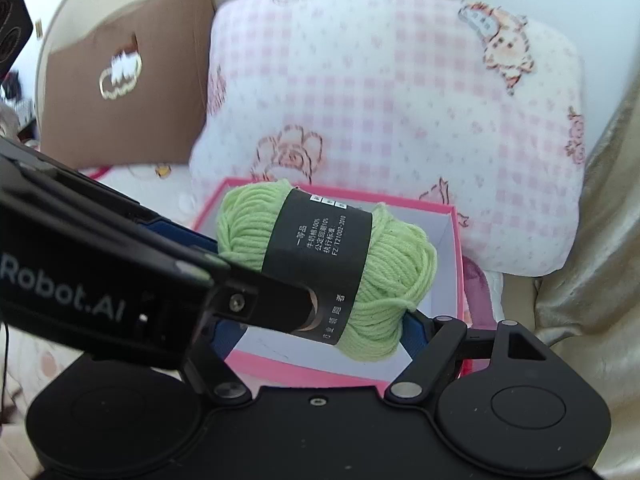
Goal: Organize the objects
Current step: 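Carry the yarn skein with the left gripper over the pink box, then lower the yarn into the pink box and open the left gripper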
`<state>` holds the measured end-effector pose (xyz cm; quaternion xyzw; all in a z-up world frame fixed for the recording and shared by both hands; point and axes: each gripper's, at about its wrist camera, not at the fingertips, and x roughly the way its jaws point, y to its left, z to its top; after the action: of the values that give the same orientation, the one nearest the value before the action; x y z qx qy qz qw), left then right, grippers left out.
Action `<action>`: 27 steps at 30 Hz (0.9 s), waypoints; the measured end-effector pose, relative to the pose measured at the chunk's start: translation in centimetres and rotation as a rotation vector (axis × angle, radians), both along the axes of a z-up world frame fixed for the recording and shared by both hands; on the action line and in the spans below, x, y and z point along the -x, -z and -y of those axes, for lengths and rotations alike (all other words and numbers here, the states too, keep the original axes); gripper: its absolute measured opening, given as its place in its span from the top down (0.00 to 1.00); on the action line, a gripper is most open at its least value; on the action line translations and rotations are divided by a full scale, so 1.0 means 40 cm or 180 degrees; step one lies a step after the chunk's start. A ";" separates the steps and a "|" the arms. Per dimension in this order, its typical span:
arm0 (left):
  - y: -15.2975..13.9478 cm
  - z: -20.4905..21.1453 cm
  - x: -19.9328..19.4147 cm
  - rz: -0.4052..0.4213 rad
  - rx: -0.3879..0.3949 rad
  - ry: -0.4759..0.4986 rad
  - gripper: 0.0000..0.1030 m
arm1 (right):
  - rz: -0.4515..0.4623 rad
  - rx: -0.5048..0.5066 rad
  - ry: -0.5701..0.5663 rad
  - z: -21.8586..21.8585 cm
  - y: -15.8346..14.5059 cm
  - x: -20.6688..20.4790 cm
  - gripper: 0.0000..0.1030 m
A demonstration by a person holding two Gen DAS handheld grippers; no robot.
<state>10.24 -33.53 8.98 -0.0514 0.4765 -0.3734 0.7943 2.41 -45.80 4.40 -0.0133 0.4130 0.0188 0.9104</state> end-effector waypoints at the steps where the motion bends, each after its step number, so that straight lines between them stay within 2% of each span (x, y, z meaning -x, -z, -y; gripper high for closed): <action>1: 0.016 0.002 -0.012 -0.0029 0.0031 -0.0029 0.55 | -0.0037 0.0008 0.0010 0.006 0.011 -0.014 0.21; 7: 0.116 0.028 -0.085 -0.0236 -0.0004 -0.0096 0.55 | -0.0235 0.0248 0.0011 0.000 0.093 -0.087 0.22; 13: 0.225 0.052 -0.156 -0.0597 0.0040 -0.0207 0.55 | -0.0568 0.0145 0.0104 0.037 0.177 -0.148 0.22; 19: 0.304 0.072 -0.177 -0.0759 0.0036 -0.0295 0.55 | -0.0869 0.0119 0.0183 0.054 0.236 -0.191 0.21; 23: 0.320 0.074 -0.161 -0.0696 -0.0034 -0.0186 0.56 | -0.0821 0.0340 0.0008 0.041 0.255 -0.184 0.21; 27: 0.329 0.065 -0.169 -0.0713 0.0028 -0.0185 0.56 | -0.0793 0.0316 -0.0016 0.036 0.254 -0.172 0.21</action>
<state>17.00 -36.12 -4.18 -0.1101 0.5588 -0.3443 0.7463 9.28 -47.24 -5.75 -0.0569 0.5232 0.0021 0.8503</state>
